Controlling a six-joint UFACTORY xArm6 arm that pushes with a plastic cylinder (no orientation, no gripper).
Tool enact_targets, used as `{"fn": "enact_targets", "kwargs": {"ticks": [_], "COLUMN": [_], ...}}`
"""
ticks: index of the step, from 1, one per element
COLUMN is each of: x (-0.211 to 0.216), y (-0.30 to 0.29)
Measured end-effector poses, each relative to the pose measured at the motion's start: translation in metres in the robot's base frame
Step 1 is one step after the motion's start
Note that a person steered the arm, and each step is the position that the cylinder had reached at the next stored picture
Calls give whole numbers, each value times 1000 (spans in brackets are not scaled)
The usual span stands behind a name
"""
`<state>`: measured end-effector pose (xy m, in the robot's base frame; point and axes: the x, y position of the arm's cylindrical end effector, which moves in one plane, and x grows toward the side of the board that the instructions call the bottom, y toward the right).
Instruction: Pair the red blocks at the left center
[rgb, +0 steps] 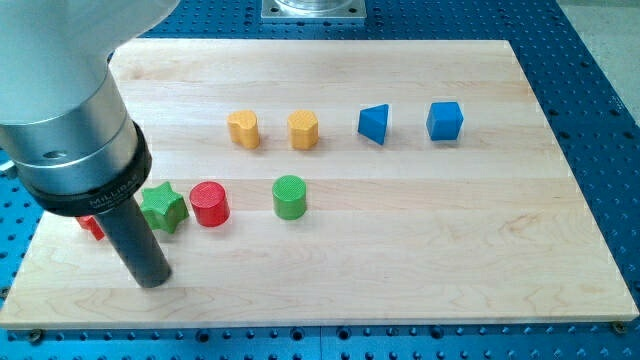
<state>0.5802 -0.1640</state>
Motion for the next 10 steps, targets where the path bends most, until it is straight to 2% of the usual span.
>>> {"fn": "enact_targets", "kwargs": {"ticks": [4,5,7,9,10], "x": [-6,-6,-17,-11,-31], "y": [-1,-28,-131,-122,-90]}}
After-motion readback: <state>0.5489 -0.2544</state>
